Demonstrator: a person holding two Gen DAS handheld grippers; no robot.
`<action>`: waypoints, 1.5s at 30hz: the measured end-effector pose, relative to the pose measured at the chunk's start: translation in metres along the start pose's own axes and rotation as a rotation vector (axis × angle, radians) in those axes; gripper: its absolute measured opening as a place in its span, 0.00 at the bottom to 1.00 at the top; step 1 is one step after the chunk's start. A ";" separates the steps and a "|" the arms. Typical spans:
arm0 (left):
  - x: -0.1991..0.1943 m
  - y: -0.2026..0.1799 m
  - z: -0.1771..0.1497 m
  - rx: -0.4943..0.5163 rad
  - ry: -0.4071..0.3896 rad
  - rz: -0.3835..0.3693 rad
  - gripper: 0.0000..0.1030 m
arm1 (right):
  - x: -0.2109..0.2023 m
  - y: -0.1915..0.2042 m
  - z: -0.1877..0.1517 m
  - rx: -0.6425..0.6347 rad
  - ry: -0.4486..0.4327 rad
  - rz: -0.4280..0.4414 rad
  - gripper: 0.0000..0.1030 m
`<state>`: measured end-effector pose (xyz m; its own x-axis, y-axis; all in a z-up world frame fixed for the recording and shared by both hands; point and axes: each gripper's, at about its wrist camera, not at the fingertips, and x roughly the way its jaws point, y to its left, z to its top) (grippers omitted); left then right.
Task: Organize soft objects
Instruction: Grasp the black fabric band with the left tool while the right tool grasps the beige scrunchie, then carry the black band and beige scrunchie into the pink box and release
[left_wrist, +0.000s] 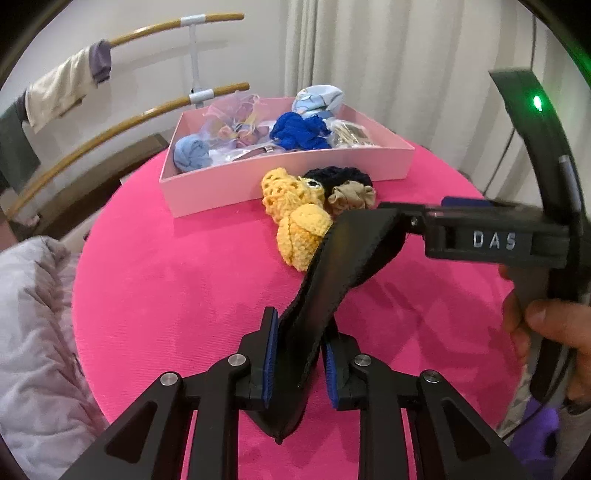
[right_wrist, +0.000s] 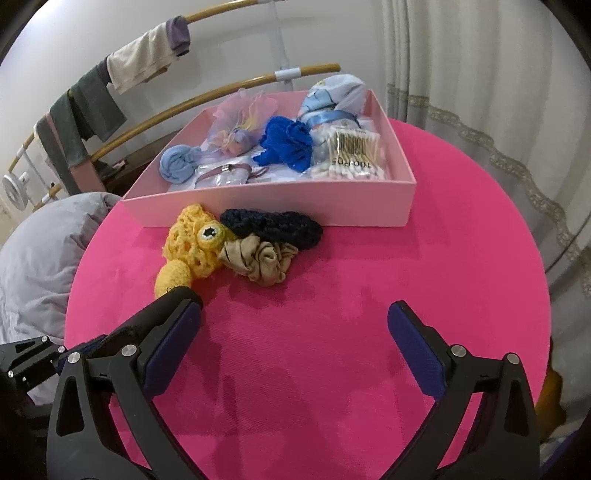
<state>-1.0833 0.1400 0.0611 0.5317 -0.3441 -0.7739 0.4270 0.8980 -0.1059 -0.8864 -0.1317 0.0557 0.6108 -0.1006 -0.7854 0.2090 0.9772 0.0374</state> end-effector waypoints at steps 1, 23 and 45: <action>0.001 -0.001 0.001 0.003 0.002 -0.001 0.21 | 0.000 0.000 0.001 0.001 0.002 -0.002 0.98; -0.031 0.023 0.010 -0.140 0.012 -0.009 0.09 | 0.049 0.011 0.019 -0.006 0.016 0.014 0.44; 0.018 0.022 0.098 -0.195 -0.056 0.005 0.09 | -0.025 -0.008 -0.007 -0.003 -0.034 0.094 0.25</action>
<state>-0.9929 0.1267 0.1059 0.5760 -0.3490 -0.7392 0.2776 0.9340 -0.2247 -0.9087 -0.1356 0.0705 0.6529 -0.0148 -0.7573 0.1472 0.9832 0.1077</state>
